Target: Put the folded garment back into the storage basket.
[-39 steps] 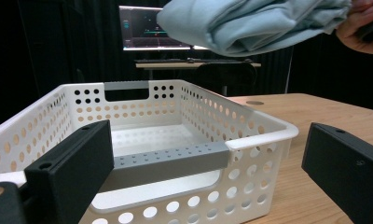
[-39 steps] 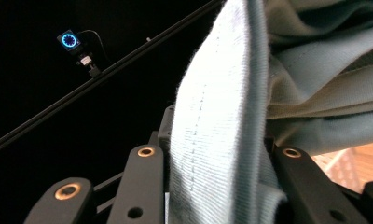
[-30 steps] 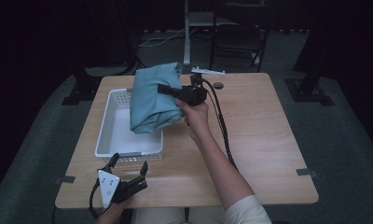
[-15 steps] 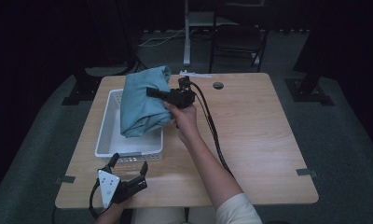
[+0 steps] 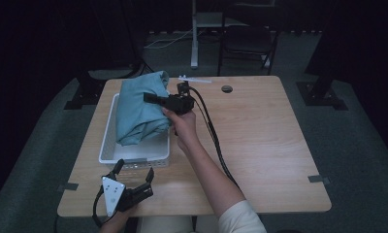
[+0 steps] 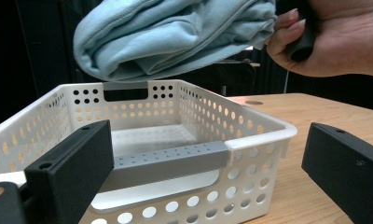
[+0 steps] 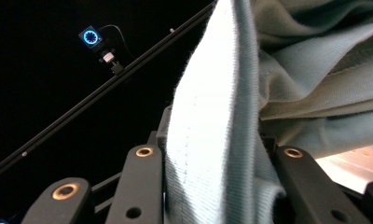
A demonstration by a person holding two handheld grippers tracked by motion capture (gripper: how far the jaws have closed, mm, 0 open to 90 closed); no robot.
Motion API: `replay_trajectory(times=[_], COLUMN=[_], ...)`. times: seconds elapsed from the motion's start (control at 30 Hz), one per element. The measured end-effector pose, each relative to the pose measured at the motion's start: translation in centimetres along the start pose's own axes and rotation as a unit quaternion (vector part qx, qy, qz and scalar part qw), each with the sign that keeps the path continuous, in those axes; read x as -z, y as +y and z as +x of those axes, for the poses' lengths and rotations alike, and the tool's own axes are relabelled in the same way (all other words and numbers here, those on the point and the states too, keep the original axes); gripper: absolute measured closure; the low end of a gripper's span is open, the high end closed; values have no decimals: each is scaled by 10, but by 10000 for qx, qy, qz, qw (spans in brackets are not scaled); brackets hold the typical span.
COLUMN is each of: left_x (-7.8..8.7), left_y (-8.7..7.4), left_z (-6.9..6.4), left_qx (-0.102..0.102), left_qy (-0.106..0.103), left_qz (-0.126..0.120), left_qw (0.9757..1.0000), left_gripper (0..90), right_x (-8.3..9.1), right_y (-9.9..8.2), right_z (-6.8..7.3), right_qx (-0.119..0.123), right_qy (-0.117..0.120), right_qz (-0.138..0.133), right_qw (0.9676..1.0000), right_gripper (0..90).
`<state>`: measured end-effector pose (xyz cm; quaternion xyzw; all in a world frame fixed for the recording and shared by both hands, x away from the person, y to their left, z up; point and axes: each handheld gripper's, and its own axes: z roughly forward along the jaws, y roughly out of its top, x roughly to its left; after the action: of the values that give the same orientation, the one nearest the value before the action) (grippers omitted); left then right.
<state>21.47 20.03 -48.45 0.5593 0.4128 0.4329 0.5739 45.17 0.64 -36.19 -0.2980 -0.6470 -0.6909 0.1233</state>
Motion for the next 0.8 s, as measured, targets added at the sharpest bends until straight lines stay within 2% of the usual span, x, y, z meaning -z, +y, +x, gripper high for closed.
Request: replay_trajectory(times=[0.3, 0.4, 0.8], left_x=[0, 0, 0], left_y=[0, 0, 0], left_z=[0, 0, 0], left_qx=[-11, -7, -6], left_qy=[-21, -29, -31], left_qz=[-16, -19, -20], left_qw=[10000, 10000, 10000], left_gripper=[34, 34, 34], right_x=[-10, -12, -14], right_y=[-6, -8, -13], right_z=[-1, -2, -7], right_qx=[-48, -148, -196], right_qy=[-11, 54, 54], right_qz=[71, 51, 58], right_qw=[10000, 9999, 9998], right_gripper=[675, 675, 676])
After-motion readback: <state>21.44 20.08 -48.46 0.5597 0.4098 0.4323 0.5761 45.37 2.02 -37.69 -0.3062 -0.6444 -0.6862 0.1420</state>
